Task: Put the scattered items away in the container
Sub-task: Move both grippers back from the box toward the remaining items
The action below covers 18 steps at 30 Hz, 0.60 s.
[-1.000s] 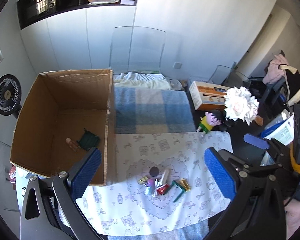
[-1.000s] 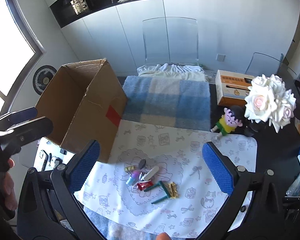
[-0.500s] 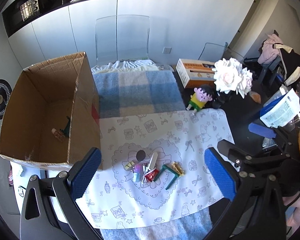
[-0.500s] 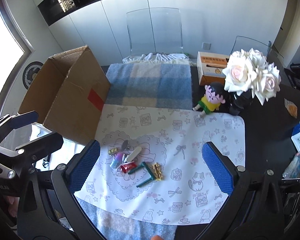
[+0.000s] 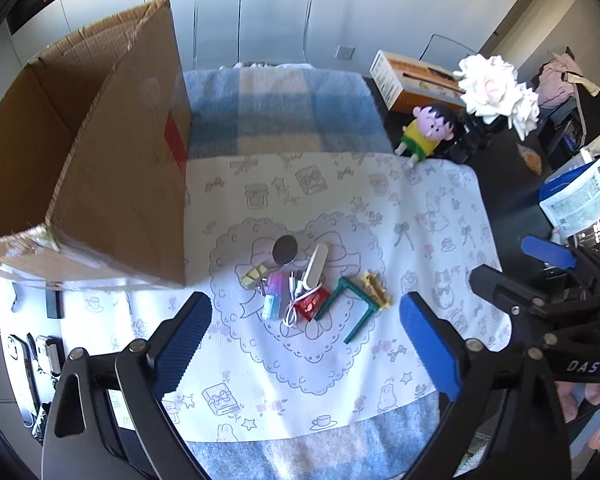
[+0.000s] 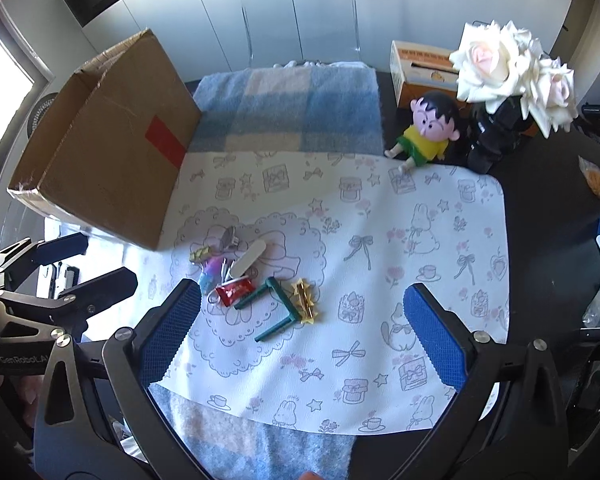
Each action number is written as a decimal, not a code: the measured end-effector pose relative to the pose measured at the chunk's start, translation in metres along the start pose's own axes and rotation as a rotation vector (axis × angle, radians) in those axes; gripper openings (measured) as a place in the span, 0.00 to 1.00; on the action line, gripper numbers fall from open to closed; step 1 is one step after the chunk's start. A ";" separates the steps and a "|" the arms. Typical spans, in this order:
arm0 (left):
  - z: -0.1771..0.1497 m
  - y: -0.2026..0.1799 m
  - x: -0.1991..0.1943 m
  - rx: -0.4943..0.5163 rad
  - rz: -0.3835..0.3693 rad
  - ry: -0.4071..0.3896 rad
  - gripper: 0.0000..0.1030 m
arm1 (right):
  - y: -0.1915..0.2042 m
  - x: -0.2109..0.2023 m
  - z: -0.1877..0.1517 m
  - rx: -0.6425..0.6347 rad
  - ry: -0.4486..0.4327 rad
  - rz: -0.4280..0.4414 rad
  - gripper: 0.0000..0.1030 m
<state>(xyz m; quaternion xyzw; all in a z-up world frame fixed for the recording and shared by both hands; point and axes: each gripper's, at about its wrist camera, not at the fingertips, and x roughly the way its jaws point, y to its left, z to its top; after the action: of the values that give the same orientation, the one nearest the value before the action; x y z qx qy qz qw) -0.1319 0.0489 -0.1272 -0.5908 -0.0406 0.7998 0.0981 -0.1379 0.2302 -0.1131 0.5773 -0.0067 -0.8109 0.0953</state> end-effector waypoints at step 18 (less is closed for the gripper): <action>-0.031 0.029 0.089 0.020 0.053 0.173 0.83 | 0.006 0.084 -0.021 -0.022 0.149 -0.003 0.94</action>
<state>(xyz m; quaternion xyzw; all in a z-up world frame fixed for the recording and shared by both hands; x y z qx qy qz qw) -0.1312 0.0378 -0.2253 -0.6577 -0.0082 0.7483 0.0860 -0.1439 0.2129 -0.1983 0.6351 0.0105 -0.7657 0.1007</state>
